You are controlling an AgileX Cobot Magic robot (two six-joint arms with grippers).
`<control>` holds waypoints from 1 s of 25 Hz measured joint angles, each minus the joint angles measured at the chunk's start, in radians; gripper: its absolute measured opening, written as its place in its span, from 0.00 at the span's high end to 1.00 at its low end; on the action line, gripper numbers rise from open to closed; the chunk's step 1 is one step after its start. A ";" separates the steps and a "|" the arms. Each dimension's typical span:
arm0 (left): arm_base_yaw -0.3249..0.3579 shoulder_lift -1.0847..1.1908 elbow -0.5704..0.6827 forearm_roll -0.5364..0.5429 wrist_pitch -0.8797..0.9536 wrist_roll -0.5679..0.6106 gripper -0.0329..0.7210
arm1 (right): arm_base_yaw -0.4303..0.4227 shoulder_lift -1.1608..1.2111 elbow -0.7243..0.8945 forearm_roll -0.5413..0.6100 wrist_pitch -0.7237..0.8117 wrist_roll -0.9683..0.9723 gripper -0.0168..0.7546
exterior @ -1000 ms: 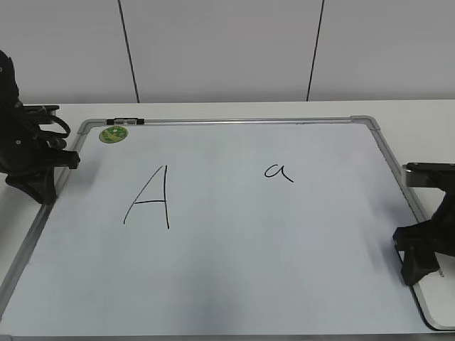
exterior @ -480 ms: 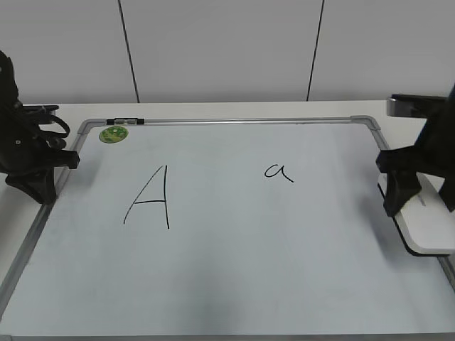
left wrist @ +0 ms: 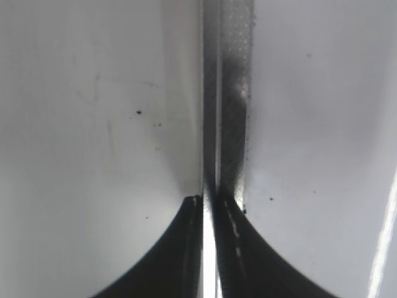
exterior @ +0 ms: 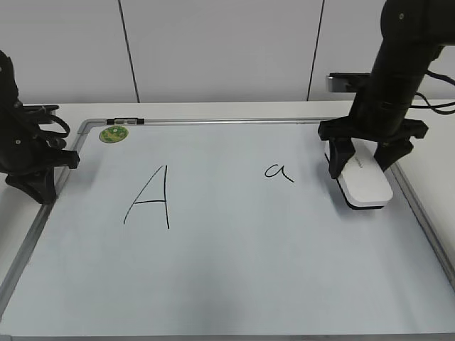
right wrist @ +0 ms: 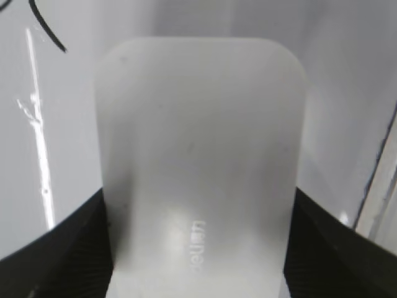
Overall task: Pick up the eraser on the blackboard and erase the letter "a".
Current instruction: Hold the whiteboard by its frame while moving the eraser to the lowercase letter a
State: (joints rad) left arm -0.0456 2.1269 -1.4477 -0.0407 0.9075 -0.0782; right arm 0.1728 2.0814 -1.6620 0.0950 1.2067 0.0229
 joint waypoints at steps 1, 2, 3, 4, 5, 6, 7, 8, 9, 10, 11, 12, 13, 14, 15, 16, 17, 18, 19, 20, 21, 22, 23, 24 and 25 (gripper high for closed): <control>0.000 0.000 0.000 0.000 0.002 0.000 0.90 | 0.008 0.021 -0.026 0.000 0.000 0.000 0.29; 0.000 0.000 0.000 0.000 0.002 0.000 0.90 | 0.013 0.037 -0.047 0.000 0.002 0.000 0.29; 0.000 0.000 0.000 0.000 0.002 0.000 0.90 | 0.013 0.037 -0.047 0.000 0.002 0.000 0.29; 0.000 0.000 0.000 0.000 0.002 0.000 0.90 | 0.022 0.063 -0.078 0.000 0.002 0.000 0.29; 0.000 0.000 0.000 0.000 0.002 0.000 0.90 | 0.030 0.086 -0.107 0.000 0.002 0.000 0.29; 0.000 0.000 0.000 0.000 0.002 0.000 0.90 | 0.033 0.097 -0.119 0.000 0.002 0.000 0.29; 0.000 0.000 0.000 0.000 0.002 0.000 0.90 | 0.036 0.107 -0.131 0.000 0.002 0.000 0.29; 0.000 0.000 0.000 0.000 0.002 0.000 0.90 | 0.042 0.129 -0.155 0.002 0.004 0.000 0.29; 0.000 0.000 0.000 0.000 0.002 0.000 0.90 | 0.043 0.140 -0.167 0.004 0.004 0.000 0.29; 0.000 0.000 0.000 0.000 0.002 0.000 0.90 | 0.043 0.147 -0.174 0.004 0.004 0.000 0.29; 0.000 0.000 0.000 0.000 0.002 0.000 0.90 | 0.043 0.147 -0.174 0.004 0.004 0.000 0.29; 0.000 0.000 0.000 0.000 0.002 0.000 0.90 | 0.045 0.170 -0.205 0.008 0.006 0.000 0.29; 0.000 0.000 0.000 0.000 0.002 0.000 0.90 | 0.045 0.170 -0.205 0.008 0.006 0.000 0.29; 0.000 0.000 0.000 0.000 0.002 0.000 0.90 | 0.045 0.193 -0.239 0.009 0.007 0.000 0.29; 0.000 0.000 0.000 0.000 0.002 0.000 0.90 | 0.045 0.206 -0.258 0.013 0.007 0.000 0.29; 0.000 0.000 0.000 0.000 0.002 0.000 0.90 | 0.045 0.208 -0.260 0.016 0.007 0.000 0.29; 0.000 0.000 0.000 0.000 0.002 0.000 0.90 | 0.045 0.229 -0.284 0.030 0.008 -0.005 0.29; 0.000 0.000 0.000 0.000 0.002 0.000 0.90 | 0.045 0.242 -0.299 0.039 0.008 -0.006 0.29; 0.000 0.000 0.000 0.000 0.002 0.000 0.90 | 0.045 0.251 -0.309 0.043 0.008 -0.009 0.29; 0.000 0.000 0.000 0.000 0.002 0.000 0.90 | 0.045 0.267 -0.326 0.056 0.008 -0.014 0.29; 0.000 0.000 0.000 0.000 0.002 0.000 0.90 | 0.045 0.274 -0.333 0.061 0.008 -0.016 0.29; 0.000 0.000 0.000 0.000 0.004 0.000 0.90 | 0.045 0.291 -0.347 0.072 0.008 -0.023 0.29; 0.000 0.000 -0.001 0.000 0.004 0.000 0.90 | 0.045 0.294 -0.348 0.072 0.011 -0.023 0.29; 0.000 0.000 -0.001 0.000 0.004 0.000 0.90 | 0.045 0.296 -0.352 0.077 0.013 -0.023 0.29; 0.000 0.000 -0.001 0.000 0.004 0.000 0.90 | 0.045 0.298 -0.352 0.077 0.013 -0.023 0.29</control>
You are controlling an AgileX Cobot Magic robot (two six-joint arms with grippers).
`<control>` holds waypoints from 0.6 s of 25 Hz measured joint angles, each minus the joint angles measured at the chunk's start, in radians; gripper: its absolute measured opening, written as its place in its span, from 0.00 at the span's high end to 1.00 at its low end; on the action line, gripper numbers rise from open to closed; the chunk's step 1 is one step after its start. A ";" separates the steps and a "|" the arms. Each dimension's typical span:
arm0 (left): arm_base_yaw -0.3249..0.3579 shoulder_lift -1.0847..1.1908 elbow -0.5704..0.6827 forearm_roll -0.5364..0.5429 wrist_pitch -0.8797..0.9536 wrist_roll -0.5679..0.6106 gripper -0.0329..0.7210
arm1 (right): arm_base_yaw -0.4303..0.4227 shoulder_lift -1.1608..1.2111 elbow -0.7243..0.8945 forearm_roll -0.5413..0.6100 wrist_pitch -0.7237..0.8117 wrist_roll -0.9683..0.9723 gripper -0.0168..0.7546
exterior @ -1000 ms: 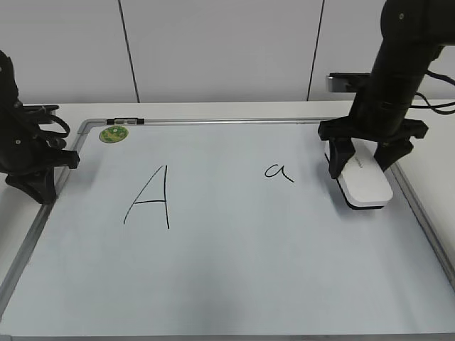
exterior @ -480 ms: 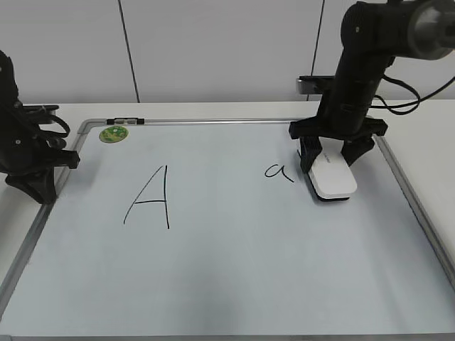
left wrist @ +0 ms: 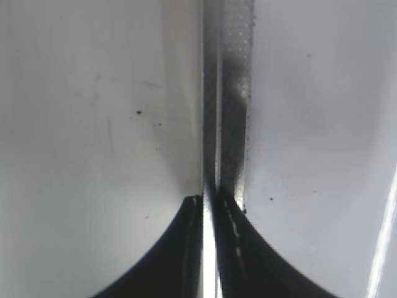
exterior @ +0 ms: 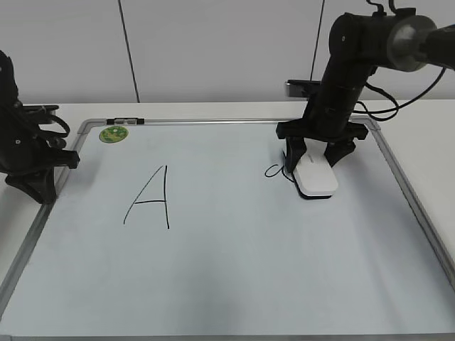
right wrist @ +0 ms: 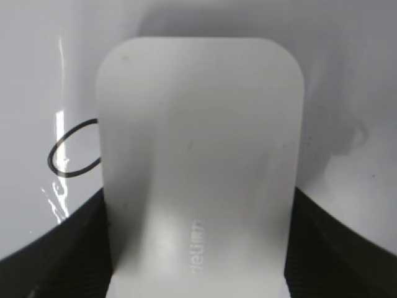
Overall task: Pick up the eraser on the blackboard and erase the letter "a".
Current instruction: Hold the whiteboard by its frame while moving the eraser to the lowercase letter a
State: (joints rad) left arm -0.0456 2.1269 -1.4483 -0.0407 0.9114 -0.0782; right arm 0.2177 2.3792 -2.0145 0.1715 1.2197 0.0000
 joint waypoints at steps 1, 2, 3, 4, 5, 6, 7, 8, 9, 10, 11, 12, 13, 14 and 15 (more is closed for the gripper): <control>0.000 0.000 -0.002 0.000 0.000 0.000 0.90 | 0.000 0.000 -0.001 0.000 0.002 0.000 0.29; 0.000 0.000 -0.002 0.000 0.000 0.000 0.90 | 0.000 0.002 -0.002 0.000 0.002 0.000 0.29; 0.000 0.000 -0.002 0.000 0.000 0.000 0.90 | 0.000 0.002 -0.002 0.000 0.002 0.000 0.29; 0.000 0.000 -0.002 0.000 0.000 0.000 0.90 | 0.000 0.004 -0.006 0.006 0.006 0.000 0.29; 0.000 0.000 -0.002 0.000 0.000 0.000 0.90 | 0.000 0.004 -0.006 0.006 0.006 0.000 0.29; 0.000 0.000 -0.002 0.000 0.000 0.000 0.90 | 0.000 0.004 -0.009 0.018 0.006 -0.005 0.29; 0.000 0.000 -0.002 0.000 0.000 0.000 0.90 | 0.000 0.004 -0.009 0.030 0.006 -0.005 0.29; 0.000 0.000 -0.002 0.000 0.000 0.000 0.90 | 0.000 0.004 -0.009 0.034 0.006 -0.007 0.29; 0.000 0.000 -0.002 0.000 0.000 0.000 0.90 | 0.000 0.006 -0.009 0.052 0.006 -0.009 0.29; 0.000 0.000 -0.002 0.000 0.000 0.000 0.90 | 0.005 0.006 -0.009 0.059 0.006 -0.012 0.29; 0.000 0.000 -0.002 0.000 0.000 0.000 0.90 | 0.010 0.006 -0.009 0.064 0.006 -0.013 0.29; 0.000 0.000 -0.002 0.000 0.000 0.000 0.90 | 0.015 0.007 -0.009 0.068 0.006 -0.013 0.29; 0.000 0.000 -0.002 0.000 0.000 0.000 0.90 | 0.024 0.007 -0.009 0.072 0.006 -0.013 0.29; 0.000 0.000 -0.002 0.000 0.000 0.000 0.90 | 0.027 0.007 -0.009 0.075 0.006 -0.013 0.29; 0.000 0.000 -0.002 0.000 0.000 0.000 0.90 | 0.027 0.007 -0.009 0.075 0.006 -0.013 0.29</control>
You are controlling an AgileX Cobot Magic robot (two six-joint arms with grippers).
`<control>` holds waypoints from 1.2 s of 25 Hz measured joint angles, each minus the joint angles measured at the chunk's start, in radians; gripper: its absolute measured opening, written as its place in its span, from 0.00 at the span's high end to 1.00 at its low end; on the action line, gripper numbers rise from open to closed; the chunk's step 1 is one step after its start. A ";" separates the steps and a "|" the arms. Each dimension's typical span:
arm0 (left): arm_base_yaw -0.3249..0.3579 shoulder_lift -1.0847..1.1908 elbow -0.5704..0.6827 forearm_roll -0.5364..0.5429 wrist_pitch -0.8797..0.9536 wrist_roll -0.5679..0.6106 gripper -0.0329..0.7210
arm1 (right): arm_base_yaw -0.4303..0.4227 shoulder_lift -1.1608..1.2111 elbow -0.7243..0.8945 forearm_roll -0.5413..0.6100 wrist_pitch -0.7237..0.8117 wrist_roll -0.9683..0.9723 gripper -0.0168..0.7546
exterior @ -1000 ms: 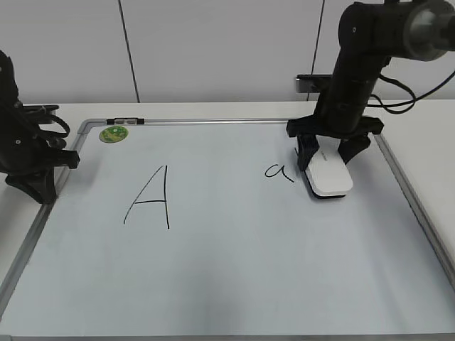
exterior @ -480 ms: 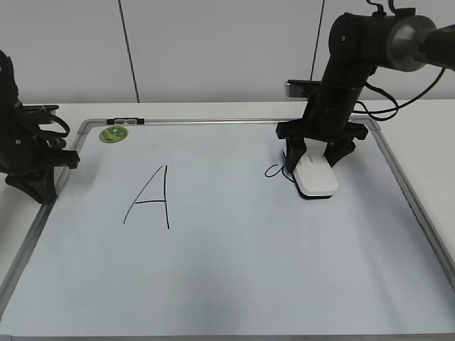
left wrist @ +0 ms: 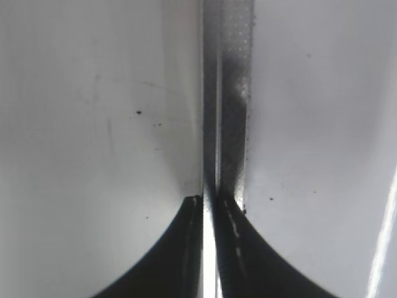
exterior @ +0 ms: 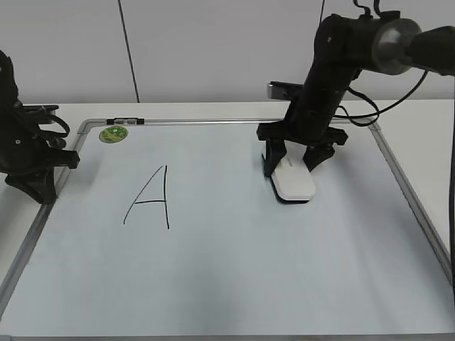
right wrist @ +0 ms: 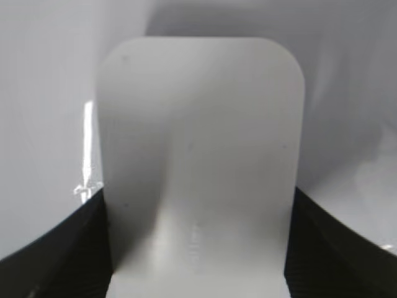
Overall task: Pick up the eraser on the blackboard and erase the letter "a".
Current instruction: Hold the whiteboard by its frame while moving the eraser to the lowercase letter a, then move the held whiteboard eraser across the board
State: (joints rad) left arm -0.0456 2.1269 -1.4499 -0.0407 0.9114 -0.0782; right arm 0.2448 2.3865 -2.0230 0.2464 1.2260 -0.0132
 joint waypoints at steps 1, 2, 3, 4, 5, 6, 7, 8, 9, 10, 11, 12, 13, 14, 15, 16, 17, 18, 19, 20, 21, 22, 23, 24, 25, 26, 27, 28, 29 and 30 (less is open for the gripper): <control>0.000 0.000 0.000 0.000 0.000 0.000 0.90 | 0.037 0.006 -0.002 0.016 0.000 -0.002 0.29; 0.000 0.000 0.000 0.000 0.000 0.000 0.90 | 0.049 0.008 -0.004 0.016 0.000 -0.002 0.29; 0.000 0.000 0.000 0.000 0.000 0.000 0.90 | 0.064 0.013 -0.007 0.016 0.000 -0.002 0.29; 0.000 0.000 0.000 0.000 0.000 0.000 0.90 | 0.078 0.015 -0.010 0.016 0.000 -0.002 0.29; 0.000 0.000 0.000 0.000 0.000 0.000 0.90 | 0.096 0.016 -0.012 0.016 0.000 -0.002 0.29; 0.000 0.000 0.000 0.000 0.000 0.000 0.90 | 0.109 0.017 -0.012 0.018 0.000 -0.003 0.29; 0.000 0.000 0.000 0.000 0.000 0.000 0.90 | 0.112 0.017 -0.012 0.021 -0.002 -0.003 0.29; 0.000 0.000 0.000 0.000 0.000 0.000 0.90 | 0.139 0.019 -0.012 0.035 -0.004 -0.006 0.29; 0.000 0.000 0.000 0.000 0.000 0.000 0.90 | 0.155 0.020 -0.014 0.047 -0.004 -0.006 0.29; 0.000 0.000 0.000 0.000 0.000 0.000 0.90 | 0.158 0.021 -0.014 0.049 -0.004 -0.006 0.29; 0.000 0.000 0.000 0.000 -0.002 0.000 0.90 | 0.178 0.025 -0.027 0.069 -0.004 -0.006 0.29; 0.000 0.000 0.000 0.000 -0.002 0.000 0.90 | 0.180 0.026 -0.027 0.070 -0.004 -0.006 0.29; 0.000 0.000 0.000 0.000 -0.002 0.000 0.90 | 0.186 0.032 -0.043 0.076 -0.002 -0.007 0.29; 0.000 0.000 0.000 0.000 -0.002 0.000 0.90 | 0.186 0.036 -0.057 0.076 0.002 -0.007 0.29; 0.000 0.000 0.000 0.000 -0.002 0.000 0.90 | 0.186 0.036 -0.064 0.074 0.004 -0.007 0.29; 0.000 0.000 0.000 0.000 -0.002 0.000 0.90 | 0.186 0.037 -0.085 0.062 0.004 -0.007 0.29; 0.000 0.000 0.000 0.000 -0.002 0.000 0.90 | 0.186 0.037 -0.110 0.044 0.004 -0.007 0.29; 0.000 0.000 0.000 0.000 -0.002 0.000 0.90 | 0.184 0.032 -0.130 0.025 0.004 -0.007 0.29; 0.000 0.000 0.000 0.000 -0.002 0.000 0.90 | 0.184 0.032 -0.130 0.025 0.004 -0.007 0.29; 0.000 0.000 0.000 0.000 -0.002 0.000 0.90 | 0.180 0.015 -0.170 -0.039 0.004 0.006 0.29; 0.000 0.000 0.000 0.000 -0.002 0.000 0.90 | 0.177 0.000 -0.186 -0.081 0.004 0.022 0.29; 0.000 0.000 0.000 0.000 -0.002 0.000 0.90 | 0.177 -0.005 -0.189 -0.105 0.004 0.031 0.29; 0.000 0.000 0.000 0.000 -0.002 0.000 0.90 | 0.174 -0.020 -0.197 -0.159 0.004 0.053 0.29; 0.000 0.002 0.000 0.000 -0.002 0.000 0.90 | 0.174 -0.035 -0.199 -0.223 0.004 0.080 0.29; 0.000 0.002 0.000 0.000 -0.002 0.000 0.90 | 0.174 -0.035 -0.199 -0.223 0.004 0.080 0.29; 0.000 0.002 0.000 0.000 -0.002 0.000 0.90 | 0.164 -0.049 -0.199 -0.279 0.006 0.103 0.29; 0.000 0.002 0.000 0.000 -0.002 0.000 0.90 | 0.156 -0.054 -0.199 -0.291 0.006 0.109 0.29; 0.000 0.002 0.000 0.000 -0.002 0.000 0.90 | 0.145 -0.058 -0.199 -0.298 0.008 0.115 0.29; 0.000 0.002 0.000 0.000 -0.002 0.000 0.90 | 0.134 -0.061 -0.199 -0.298 0.008 0.115 0.29; 0.000 0.002 0.000 0.000 -0.002 0.000 0.90 | 0.125 -0.067 -0.186 -0.299 0.008 0.119 0.29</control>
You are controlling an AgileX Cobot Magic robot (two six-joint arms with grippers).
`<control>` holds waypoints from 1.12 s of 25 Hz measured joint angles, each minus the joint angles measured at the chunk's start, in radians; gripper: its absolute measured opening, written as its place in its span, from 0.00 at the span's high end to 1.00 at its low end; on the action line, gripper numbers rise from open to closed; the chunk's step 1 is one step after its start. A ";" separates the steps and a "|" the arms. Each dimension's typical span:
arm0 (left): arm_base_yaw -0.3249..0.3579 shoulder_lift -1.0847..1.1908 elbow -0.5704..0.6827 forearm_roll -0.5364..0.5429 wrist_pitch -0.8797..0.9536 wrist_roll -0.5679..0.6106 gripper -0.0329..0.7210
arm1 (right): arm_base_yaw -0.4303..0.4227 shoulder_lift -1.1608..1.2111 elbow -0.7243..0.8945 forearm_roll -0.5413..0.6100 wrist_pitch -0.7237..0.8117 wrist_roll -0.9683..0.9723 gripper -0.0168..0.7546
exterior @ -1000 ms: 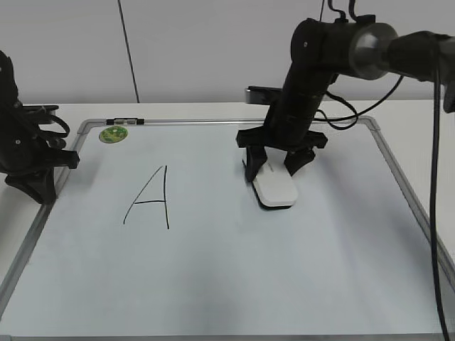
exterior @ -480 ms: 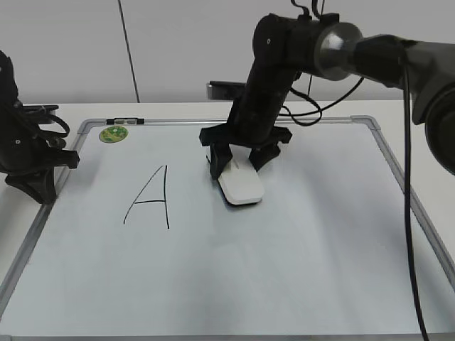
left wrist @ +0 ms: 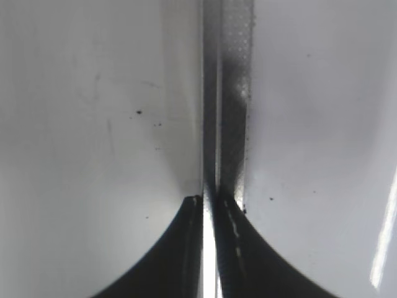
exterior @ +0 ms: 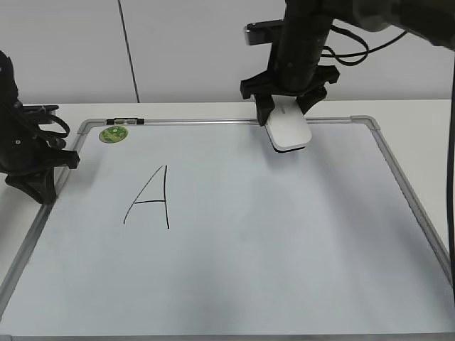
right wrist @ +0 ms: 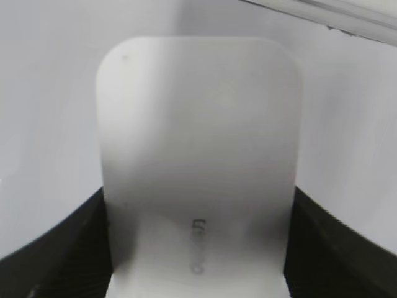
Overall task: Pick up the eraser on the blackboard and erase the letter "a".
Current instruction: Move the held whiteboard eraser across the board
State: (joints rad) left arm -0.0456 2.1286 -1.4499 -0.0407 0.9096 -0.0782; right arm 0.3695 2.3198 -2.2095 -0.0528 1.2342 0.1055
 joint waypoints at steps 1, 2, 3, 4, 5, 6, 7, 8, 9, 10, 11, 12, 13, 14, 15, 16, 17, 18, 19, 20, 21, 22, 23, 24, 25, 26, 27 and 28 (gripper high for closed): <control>0.000 0.000 0.000 0.000 0.000 0.000 0.90 | 0.000 0.000 0.000 0.000 0.000 0.000 0.29; 0.000 0.000 0.000 0.000 0.000 0.000 0.90 | -0.021 -0.018 0.034 0.000 0.000 0.002 0.29; 0.000 0.000 0.000 0.000 0.000 0.000 0.90 | -0.033 -0.030 0.059 0.000 0.000 0.002 0.29; 0.000 0.000 0.000 0.000 0.000 0.000 0.90 | -0.054 -0.050 0.098 -0.001 0.000 0.003 0.29; 0.000 0.000 0.000 0.000 0.000 0.000 0.90 | -0.075 -0.068 0.141 -0.003 0.000 0.004 0.29; 0.000 0.000 0.000 0.000 0.000 0.000 0.90 | -0.075 -0.068 0.141 -0.003 0.000 0.004 0.29; 0.000 0.000 0.000 -0.001 0.000 0.000 0.90 | -0.111 -0.100 0.210 -0.005 0.000 0.004 0.29; 0.000 0.000 0.000 -0.001 0.000 0.000 0.90 | -0.111 -0.100 0.210 -0.005 0.000 0.004 0.29; 0.000 0.000 0.000 -0.002 0.000 0.000 0.90 | -0.111 -0.100 0.210 -0.005 0.000 0.004 0.29; 0.000 0.000 0.000 -0.002 0.000 0.000 0.90 | -0.161 -0.139 0.295 -0.005 0.000 0.004 0.29; 0.000 0.000 0.000 -0.002 0.000 0.000 0.90 | -0.183 -0.152 0.319 -0.006 0.000 0.004 0.29; 0.000 0.000 0.000 -0.002 0.000 0.000 0.90 | -0.197 -0.166 0.339 -0.007 0.000 0.004 0.29; 0.000 0.000 0.000 -0.002 0.000 0.000 0.90 | -0.212 -0.175 0.354 -0.007 0.000 0.004 0.29; 0.000 0.000 0.000 -0.002 0.000 0.000 0.90 | -0.214 -0.179 0.365 -0.005 0.000 0.004 0.29; 0.000 0.000 0.000 -0.003 0.000 0.000 0.90 | -0.229 -0.189 0.370 -0.003 0.000 0.004 0.29; 0.000 0.000 0.000 -0.003 0.000 0.000 0.90 | -0.249 -0.203 0.386 0.008 0.000 0.004 0.29; 0.000 0.000 0.000 -0.003 0.000 0.000 0.90 | -0.256 -0.205 0.390 0.016 0.000 0.002 0.29; 0.000 0.000 0.000 -0.004 0.000 0.000 0.90 | -0.268 -0.207 0.404 0.034 -0.002 -0.005 0.29; 0.000 0.000 0.000 -0.004 0.000 0.000 0.90 | -0.271 -0.207 0.408 0.039 -0.002 -0.008 0.29; 0.000 0.000 0.000 -0.004 0.000 0.000 0.90 | -0.283 -0.207 0.428 0.053 -0.004 -0.020 0.29; 0.000 0.000 0.000 -0.004 0.000 0.000 0.90 | -0.288 -0.207 0.435 0.060 -0.004 -0.022 0.29; 0.000 0.000 0.000 -0.004 0.000 0.000 0.90 | -0.295 -0.207 0.451 0.065 -0.004 -0.027 0.29; 0.000 0.000 0.000 -0.004 0.000 0.000 0.90 | -0.295 -0.207 0.451 0.065 -0.004 -0.027 0.29; 0.000 0.000 0.000 -0.004 0.000 0.000 0.90 | -0.305 -0.207 0.464 0.069 -0.004 -0.031 0.29; 0.000 0.000 0.000 -0.004 0.000 0.000 0.90 | -0.309 -0.207 0.465 0.067 -0.004 -0.031 0.29; 0.000 0.000 0.000 -0.004 0.000 0.000 0.90 | -0.309 -0.207 0.465 0.065 -0.006 -0.031 0.29; 0.000 0.000 0.000 -0.004 0.000 0.000 0.90 | -0.309 -0.207 0.465 0.065 -0.006 -0.031 0.29; 0.000 0.000 0.000 -0.004 0.000 0.000 0.90 | -0.309 -0.207 0.465 0.060 -0.006 -0.031 0.29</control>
State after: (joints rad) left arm -0.0456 2.1286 -1.4499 -0.0452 0.9096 -0.0782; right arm 0.0605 2.1129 -1.7442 0.0069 1.2282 0.0744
